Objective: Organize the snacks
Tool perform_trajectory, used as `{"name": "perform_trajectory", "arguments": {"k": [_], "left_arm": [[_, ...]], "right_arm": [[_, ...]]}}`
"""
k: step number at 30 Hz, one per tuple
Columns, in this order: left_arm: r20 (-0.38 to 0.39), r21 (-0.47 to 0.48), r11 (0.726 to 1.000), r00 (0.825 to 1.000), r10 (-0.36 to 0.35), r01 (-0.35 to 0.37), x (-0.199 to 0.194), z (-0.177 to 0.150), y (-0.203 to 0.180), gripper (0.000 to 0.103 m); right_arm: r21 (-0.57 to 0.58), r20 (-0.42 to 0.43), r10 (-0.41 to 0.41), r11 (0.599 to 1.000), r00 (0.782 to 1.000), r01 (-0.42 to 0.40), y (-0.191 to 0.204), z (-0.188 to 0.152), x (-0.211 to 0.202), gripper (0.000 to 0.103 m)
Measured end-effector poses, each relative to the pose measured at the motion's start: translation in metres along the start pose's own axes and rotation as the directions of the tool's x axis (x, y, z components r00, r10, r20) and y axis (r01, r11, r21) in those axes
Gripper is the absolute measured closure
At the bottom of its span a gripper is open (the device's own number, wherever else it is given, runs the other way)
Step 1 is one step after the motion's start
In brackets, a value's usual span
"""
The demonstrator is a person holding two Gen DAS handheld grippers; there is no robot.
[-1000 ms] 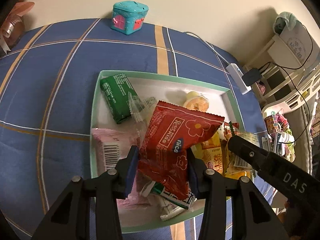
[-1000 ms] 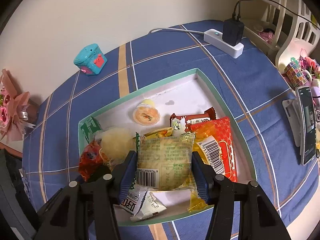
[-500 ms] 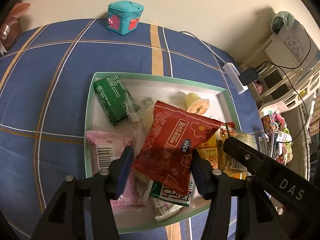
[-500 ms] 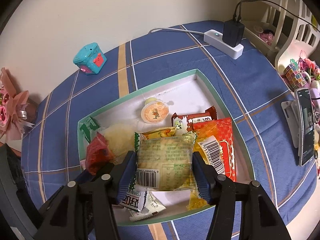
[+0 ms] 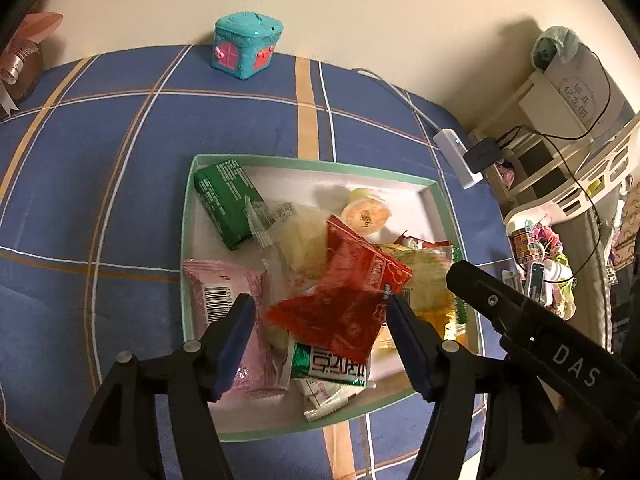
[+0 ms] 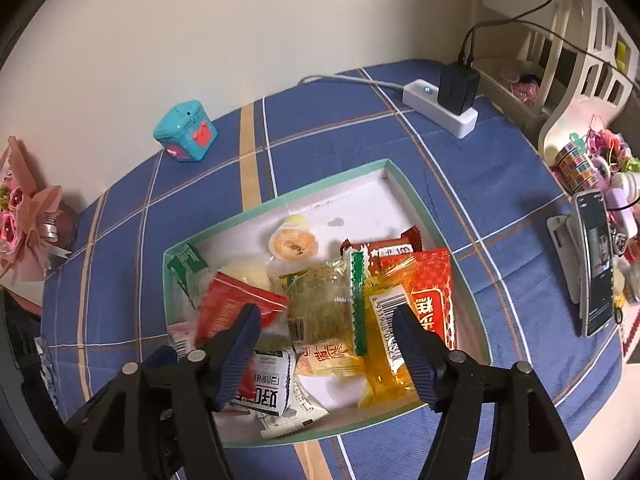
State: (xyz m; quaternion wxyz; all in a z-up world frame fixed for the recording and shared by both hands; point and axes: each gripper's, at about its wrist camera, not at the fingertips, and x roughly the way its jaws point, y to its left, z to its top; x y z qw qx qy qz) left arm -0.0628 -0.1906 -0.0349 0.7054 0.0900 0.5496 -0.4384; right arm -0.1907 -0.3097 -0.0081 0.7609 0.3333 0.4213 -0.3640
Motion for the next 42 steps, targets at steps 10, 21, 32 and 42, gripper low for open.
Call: {"name": "perform_trajectory", "arguments": {"k": [10,21,32,42], "left_arm": [[0.046,-0.045,0.986,0.986,0.160,-0.158,-0.024,0.002,0.027,0.029],[0.115,-0.078,0.925,0.918,0.379,-0.372,-0.054,0.006,0.067,0.020],[0.116,-0.054,0.902,0.895,0.431,-0.428,-0.058,0.006,0.073,0.018],[0.105,-0.064,0.892,0.886,0.452,-0.447,-0.051,0.003,0.082,0.004]], "right_arm": [[-0.032,0.028,-0.019,0.999,0.999,0.019,0.008,-0.003,-0.013,0.030],[-0.114,0.010,-0.035,0.993,0.999,0.036,0.033,-0.012,-0.008,0.029],[-0.185,0.012,-0.050,0.981,0.999,0.051,0.054,-0.020,-0.006,0.020],[-0.208,0.009,-0.080,0.975,0.997,0.080,0.056,-0.022,0.003,0.000]]}}
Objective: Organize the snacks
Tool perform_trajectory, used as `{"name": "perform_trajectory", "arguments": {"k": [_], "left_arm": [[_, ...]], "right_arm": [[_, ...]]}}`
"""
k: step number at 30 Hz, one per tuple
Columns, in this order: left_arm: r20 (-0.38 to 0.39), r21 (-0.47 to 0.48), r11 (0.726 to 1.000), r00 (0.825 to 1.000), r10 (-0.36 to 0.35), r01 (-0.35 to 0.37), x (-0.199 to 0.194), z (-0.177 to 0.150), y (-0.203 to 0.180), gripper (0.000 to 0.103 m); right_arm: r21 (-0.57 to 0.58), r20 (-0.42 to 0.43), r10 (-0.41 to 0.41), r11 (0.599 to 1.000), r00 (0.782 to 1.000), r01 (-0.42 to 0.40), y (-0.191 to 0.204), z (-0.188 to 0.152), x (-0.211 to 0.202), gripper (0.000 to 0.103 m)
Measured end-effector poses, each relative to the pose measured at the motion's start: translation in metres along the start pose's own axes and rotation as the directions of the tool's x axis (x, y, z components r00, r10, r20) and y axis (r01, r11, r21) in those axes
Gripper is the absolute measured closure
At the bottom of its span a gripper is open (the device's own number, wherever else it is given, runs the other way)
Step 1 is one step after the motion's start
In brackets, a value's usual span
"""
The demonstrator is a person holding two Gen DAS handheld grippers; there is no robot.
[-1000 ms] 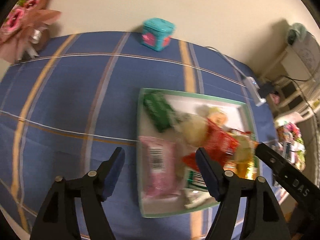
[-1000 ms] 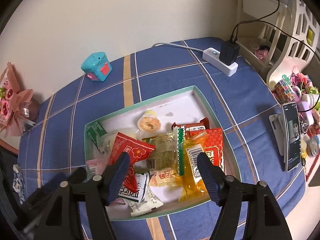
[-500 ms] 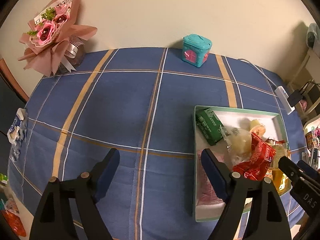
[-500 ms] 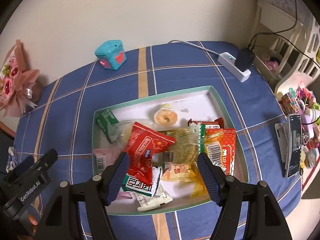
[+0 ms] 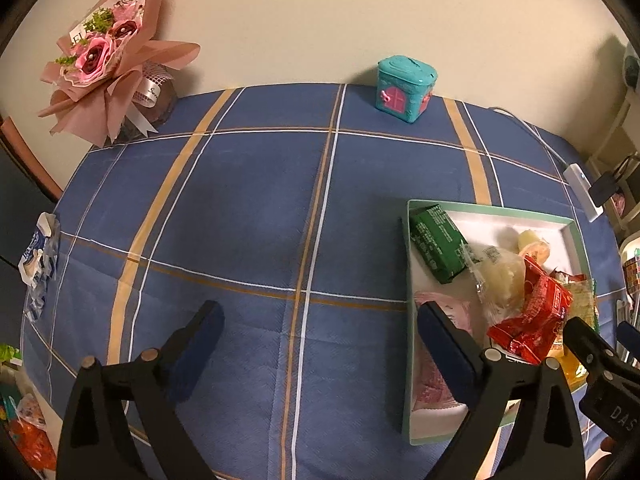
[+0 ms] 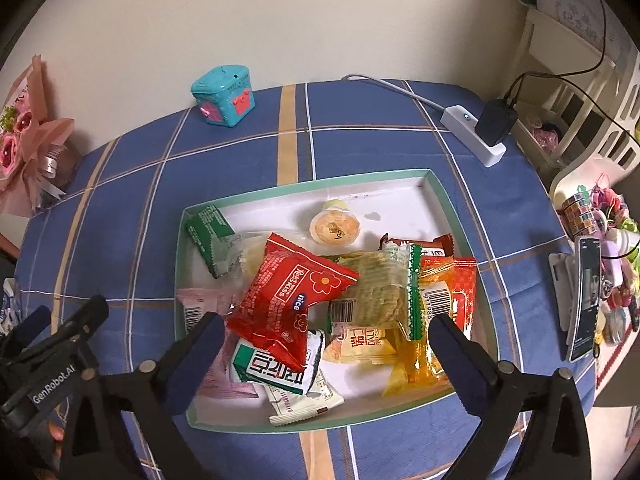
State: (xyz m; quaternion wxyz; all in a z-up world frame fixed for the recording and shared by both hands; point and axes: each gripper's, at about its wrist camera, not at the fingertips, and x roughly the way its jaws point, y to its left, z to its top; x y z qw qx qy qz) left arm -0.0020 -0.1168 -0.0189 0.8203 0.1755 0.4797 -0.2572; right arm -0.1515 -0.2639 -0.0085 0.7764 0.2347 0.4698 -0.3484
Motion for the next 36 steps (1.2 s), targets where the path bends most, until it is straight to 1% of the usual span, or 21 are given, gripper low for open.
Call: {"name": "perform_trajectory", "arguments": {"k": [1,6,10,13,15,18,22,25,27,32,36], "left_arm": [[0.004,-0.001,1.000,1.000,-0.001,0.001,0.000,0.000,0.001,0.000],[0.015,-0.002,1.000,1.000,0.000,0.000,-0.003,0.002,0.003,0.000],[0.018,-0.013,1.000,1.000,0.024,-0.024,-0.006,0.001,0.004,0.000],[0.013,-0.007,0.997,0.997,0.080,-0.080,-0.008,-0.003,0.003,0.000],[0.001,0.011,0.992,0.992,0.128,-0.128,-0.008,-0.006,0.002,0.000],[-0.016,0.006,0.987,0.987,0.161,-0.161,-0.009,-0.012,0.004,0.000],[-0.071,-0.038,0.989,0.988,0.139,-0.142,-0.008,-0.023,0.013,0.000],[-0.098,-0.034,0.989,0.985,0.141,-0.145,-0.007,-0.031,0.016,0.000],[-0.106,-0.025,0.987,0.983,0.152,-0.156,-0.009,-0.036,0.018,0.000],[-0.109,-0.018,0.990,0.984,0.140,-0.143,-0.016,-0.046,0.020,0.000],[-0.111,0.004,0.987,0.981,0.160,-0.161,-0.017,-0.058,0.019,0.000]], "right_arm": [[-0.003,0.001,-0.002,1.000,1.000,0.002,0.000,0.000,0.000,0.000],[-0.017,0.011,-0.006,1.000,1.000,0.006,0.001,0.000,-0.002,0.000],[-0.023,0.018,-0.007,1.000,1.000,0.007,0.002,0.000,-0.005,0.000],[-0.030,0.021,-0.013,0.999,1.000,0.013,0.003,-0.003,-0.008,0.000],[-0.038,0.017,-0.015,0.999,1.000,0.015,0.004,-0.005,-0.009,0.000],[-0.045,0.007,-0.022,0.999,1.000,0.022,0.005,-0.010,-0.009,0.000],[-0.038,-0.003,-0.031,0.999,1.000,0.031,0.005,-0.019,-0.010,0.000],[-0.036,-0.011,-0.034,0.999,0.999,0.034,0.005,-0.027,-0.010,0.000],[-0.051,-0.016,-0.039,0.998,0.999,0.039,0.009,-0.033,-0.010,0.000],[-0.069,-0.020,-0.031,0.997,0.999,0.029,0.014,-0.049,-0.014,0.000],[-0.085,-0.007,-0.031,0.996,0.999,0.030,0.017,-0.060,-0.021,0.000]]}}
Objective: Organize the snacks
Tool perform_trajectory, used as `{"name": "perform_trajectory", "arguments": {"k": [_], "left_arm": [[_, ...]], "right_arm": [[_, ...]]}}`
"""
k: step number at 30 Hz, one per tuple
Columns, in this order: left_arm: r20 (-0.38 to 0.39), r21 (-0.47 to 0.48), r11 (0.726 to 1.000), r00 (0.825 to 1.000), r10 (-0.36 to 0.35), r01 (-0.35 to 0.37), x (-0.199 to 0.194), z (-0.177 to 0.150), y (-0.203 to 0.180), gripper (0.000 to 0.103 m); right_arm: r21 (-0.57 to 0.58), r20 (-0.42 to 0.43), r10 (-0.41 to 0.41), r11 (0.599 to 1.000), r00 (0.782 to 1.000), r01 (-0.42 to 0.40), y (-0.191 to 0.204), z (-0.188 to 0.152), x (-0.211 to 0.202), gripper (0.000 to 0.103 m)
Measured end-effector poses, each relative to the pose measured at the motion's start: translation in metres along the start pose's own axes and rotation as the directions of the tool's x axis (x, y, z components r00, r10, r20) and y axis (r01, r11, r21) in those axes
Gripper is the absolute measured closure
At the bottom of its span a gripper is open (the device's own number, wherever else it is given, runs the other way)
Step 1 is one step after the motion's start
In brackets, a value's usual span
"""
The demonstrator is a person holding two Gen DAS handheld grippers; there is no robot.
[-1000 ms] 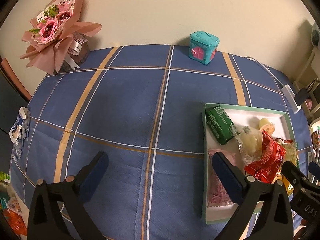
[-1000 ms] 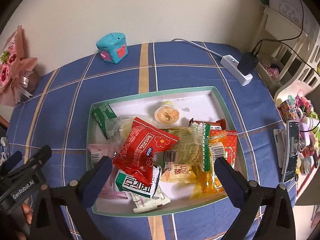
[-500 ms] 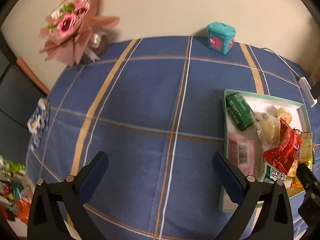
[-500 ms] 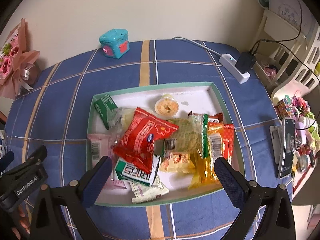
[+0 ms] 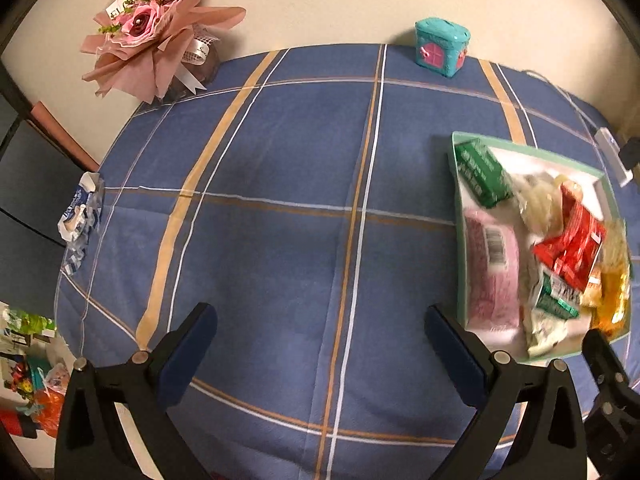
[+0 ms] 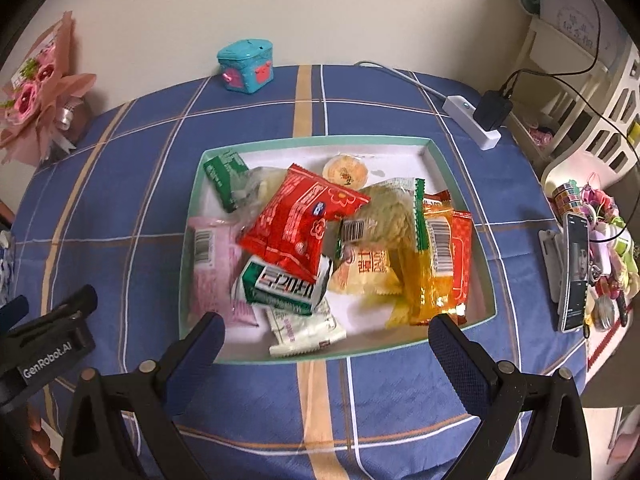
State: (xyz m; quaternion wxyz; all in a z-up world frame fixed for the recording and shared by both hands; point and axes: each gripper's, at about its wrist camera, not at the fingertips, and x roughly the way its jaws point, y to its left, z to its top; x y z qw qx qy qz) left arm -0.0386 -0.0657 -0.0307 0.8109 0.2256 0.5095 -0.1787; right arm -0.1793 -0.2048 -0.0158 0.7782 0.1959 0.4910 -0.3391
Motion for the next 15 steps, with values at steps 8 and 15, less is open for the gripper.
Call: {"name": "perform_trajectory", "arguments": {"k": [8,15], "left_arm": [[0.008,0.015,1.000,1.000,0.014,-0.014,-0.004,-0.017,0.002,0.000],[0.016,0.001,1.000,1.000,0.001,-0.001,-0.008,-0.026,0.009,0.000]], "right_arm": [[0.014,0.012,0.014,1.000,1.000,-0.014,0.000,-0.016,-0.008,0.000],[0.021,0.011,0.031,0.999,0.999,-0.031,-0.002,-0.027,-0.009,0.000]]}}
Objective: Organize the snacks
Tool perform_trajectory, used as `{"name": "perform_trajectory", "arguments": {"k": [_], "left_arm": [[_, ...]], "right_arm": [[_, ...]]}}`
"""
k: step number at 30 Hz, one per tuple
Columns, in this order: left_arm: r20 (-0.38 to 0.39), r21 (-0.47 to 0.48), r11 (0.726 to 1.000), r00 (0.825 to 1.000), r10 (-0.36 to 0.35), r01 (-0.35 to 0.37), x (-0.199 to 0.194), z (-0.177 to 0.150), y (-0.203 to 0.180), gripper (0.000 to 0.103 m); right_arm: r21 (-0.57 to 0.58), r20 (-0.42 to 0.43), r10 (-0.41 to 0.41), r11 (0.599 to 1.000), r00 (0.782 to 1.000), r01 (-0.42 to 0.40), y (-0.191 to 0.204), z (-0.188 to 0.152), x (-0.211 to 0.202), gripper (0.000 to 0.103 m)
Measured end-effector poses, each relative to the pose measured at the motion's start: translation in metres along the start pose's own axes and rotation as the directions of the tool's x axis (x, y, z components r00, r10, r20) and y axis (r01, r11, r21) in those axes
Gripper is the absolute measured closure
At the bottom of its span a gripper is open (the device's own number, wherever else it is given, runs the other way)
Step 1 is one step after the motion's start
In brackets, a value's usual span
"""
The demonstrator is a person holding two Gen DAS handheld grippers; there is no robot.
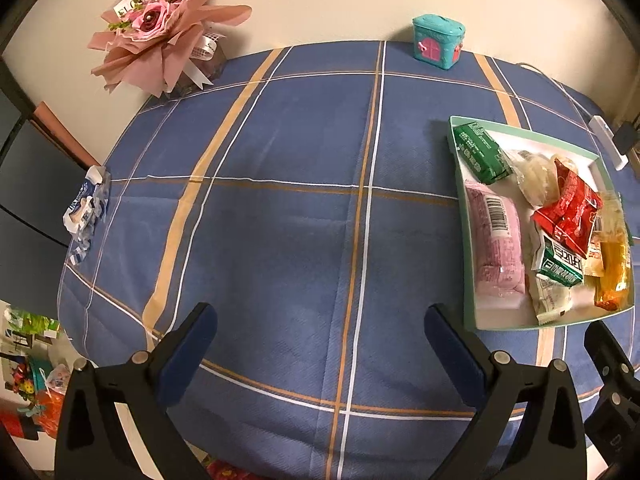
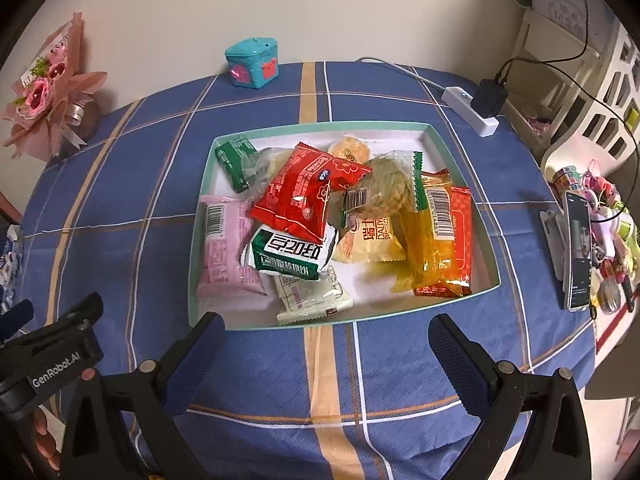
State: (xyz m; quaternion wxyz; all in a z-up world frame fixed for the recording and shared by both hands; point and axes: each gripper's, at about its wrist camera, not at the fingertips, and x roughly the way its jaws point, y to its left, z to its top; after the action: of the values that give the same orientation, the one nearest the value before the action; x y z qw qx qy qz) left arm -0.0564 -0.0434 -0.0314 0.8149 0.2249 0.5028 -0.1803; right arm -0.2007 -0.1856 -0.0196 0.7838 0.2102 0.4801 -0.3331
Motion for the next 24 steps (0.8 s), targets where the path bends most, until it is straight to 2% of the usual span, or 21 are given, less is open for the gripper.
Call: {"name": "perform_trajectory", "arguments": {"k": [16,20,24], "left_arm": [[0.036,0.004,1.000,0.999,0.014,-0.014,-0.013,-0.005,0.002,0.000],[0.036,0.004,0.999,0.998,0.048,-0.048,-0.013,-0.003,0.004,0.000],[0.036,-0.019,0.999,0.999,0.037,-0.036,-0.014,-0.001,0.010,0.000]], "right_arm": [[0.010,0.012,0.029,1.000,0.999,-0.030,-0.001,-0.004,-0.005,0.000],[0.007,0.015,0.033,0.999,0.999,-0.033,0.002,-0.003,-0.006,0.000],[0.005,0.021,0.037,0.999,0.999,-0.037,0.003,-0.001,-0.007,0.000]]}}
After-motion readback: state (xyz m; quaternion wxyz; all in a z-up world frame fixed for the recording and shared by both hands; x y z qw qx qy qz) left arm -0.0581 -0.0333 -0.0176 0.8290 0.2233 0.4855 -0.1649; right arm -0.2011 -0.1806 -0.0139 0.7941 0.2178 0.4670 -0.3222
